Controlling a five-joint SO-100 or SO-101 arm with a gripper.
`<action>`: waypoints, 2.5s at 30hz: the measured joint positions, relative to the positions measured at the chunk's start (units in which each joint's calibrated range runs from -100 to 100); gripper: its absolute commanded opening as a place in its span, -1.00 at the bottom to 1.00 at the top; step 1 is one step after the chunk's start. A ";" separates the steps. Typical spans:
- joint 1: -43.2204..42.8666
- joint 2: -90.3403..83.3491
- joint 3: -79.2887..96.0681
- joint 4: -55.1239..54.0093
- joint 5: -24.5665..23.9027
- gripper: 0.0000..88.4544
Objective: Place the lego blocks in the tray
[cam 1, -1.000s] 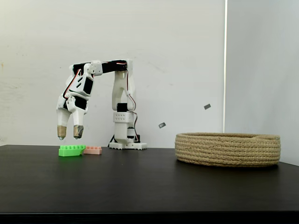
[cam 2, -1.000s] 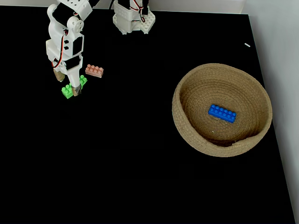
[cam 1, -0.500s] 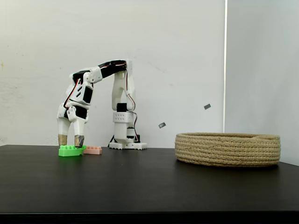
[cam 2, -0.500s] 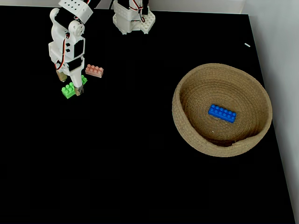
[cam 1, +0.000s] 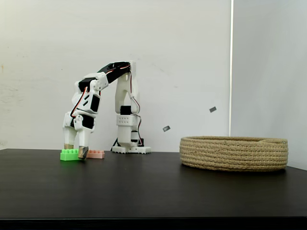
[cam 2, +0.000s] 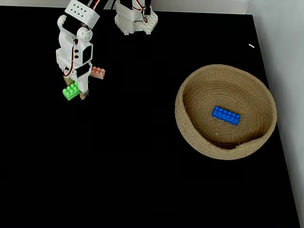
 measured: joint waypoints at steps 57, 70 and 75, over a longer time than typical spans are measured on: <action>-59.69 6.96 -50.55 21.92 -6.79 -0.25; -49.92 1.36 -39.68 25.25 -9.91 -0.44; -39.82 -8.06 -29.25 26.72 -9.82 -0.49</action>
